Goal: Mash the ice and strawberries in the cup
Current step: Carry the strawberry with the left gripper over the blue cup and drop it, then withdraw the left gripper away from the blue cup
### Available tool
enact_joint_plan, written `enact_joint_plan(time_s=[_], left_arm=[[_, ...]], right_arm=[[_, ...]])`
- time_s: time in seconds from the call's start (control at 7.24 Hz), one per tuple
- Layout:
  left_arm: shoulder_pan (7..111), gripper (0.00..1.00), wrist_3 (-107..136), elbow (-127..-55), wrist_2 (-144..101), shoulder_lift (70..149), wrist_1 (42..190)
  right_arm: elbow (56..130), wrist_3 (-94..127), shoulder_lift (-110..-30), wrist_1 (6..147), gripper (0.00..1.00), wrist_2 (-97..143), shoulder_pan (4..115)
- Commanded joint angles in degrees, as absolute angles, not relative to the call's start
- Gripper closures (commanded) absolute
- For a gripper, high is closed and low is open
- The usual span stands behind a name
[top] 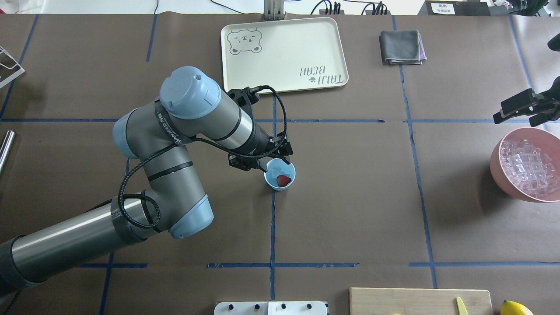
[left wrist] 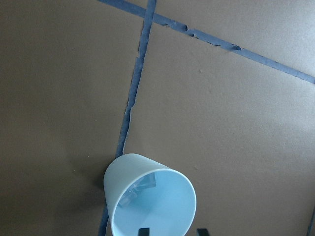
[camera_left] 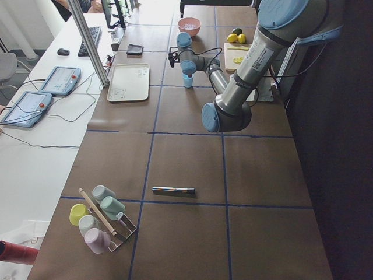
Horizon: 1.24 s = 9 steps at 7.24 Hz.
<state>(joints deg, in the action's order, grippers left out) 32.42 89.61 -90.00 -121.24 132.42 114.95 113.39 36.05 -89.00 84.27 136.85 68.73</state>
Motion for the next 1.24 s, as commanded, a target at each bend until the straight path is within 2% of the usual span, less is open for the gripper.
enact_joint_plan(time_s=[0.0,0.28,0.55,0.69,0.97,1.1], left_arm=[[32.43,0.22,89.04,-90.44,-121.11,132.28,114.87],[37.06,0.22,87.89,-94.63,-121.99,130.36,114.17],[46.96,0.22,78.49,-104.11,-131.25,115.83,114.08],[52.94,0.22,69.7,-105.89,-136.35,108.44,114.17],[63.49,0.22,45.93,-104.78,-141.31,96.22,114.08],[67.89,0.22,36.4,-100.24,-141.76,93.72,113.12]], right_arm=[[113.47,36.04,-89.03,84.2,0.0,136.76,68.73],[113.2,33.51,-89.65,84.29,0.0,136.76,68.9],[112.85,31.04,-90.61,84.46,0.0,136.32,69.69],[112.5,28.76,-91.14,84.46,0.0,134.49,69.78],[111.89,28.3,-91.32,84.46,0.0,133.25,69.79],[111.88,28.3,-91.49,84.46,0.0,133.24,69.79]])
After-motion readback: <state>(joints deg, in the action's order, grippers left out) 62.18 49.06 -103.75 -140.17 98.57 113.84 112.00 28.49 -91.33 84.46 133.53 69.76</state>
